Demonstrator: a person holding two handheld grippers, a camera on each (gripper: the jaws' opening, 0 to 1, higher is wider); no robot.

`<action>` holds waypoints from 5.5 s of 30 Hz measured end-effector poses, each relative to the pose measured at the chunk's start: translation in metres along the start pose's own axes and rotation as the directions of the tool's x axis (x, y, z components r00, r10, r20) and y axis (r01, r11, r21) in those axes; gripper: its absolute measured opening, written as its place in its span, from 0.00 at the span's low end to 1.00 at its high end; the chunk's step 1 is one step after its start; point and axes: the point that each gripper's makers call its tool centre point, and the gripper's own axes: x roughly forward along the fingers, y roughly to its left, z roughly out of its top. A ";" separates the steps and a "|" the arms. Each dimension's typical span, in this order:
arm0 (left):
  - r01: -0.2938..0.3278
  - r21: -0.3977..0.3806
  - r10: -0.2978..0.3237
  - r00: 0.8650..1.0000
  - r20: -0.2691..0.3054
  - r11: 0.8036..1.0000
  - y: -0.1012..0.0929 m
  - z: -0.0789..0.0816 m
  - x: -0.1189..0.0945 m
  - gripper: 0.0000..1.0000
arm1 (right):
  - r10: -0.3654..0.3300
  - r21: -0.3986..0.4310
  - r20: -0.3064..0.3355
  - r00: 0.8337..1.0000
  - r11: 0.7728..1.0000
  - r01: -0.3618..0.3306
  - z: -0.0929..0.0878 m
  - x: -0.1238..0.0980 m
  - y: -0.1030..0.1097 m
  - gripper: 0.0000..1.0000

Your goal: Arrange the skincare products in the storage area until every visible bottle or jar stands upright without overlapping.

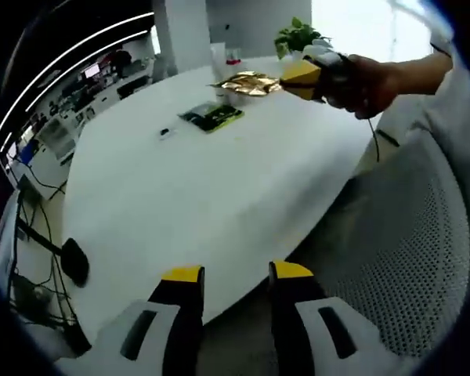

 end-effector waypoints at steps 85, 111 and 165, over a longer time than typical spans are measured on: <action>0.030 0.071 -0.022 0.993 -0.112 0.997 -0.009 -0.027 0.017 0.10 | -0.574 0.074 0.045 0.818 0.818 0.570 0.126 0.054 -0.146 0.00; 0.028 0.080 -0.019 0.994 -0.106 0.996 -0.009 -0.026 0.016 0.09 | -0.685 -0.631 0.035 0.728 0.550 0.547 0.144 0.058 -0.125 0.09; 0.003 0.071 0.005 0.994 -0.109 0.997 -0.002 -0.029 0.016 0.05 | -0.689 -0.958 -0.079 0.720 0.252 0.137 0.138 0.093 -0.084 0.10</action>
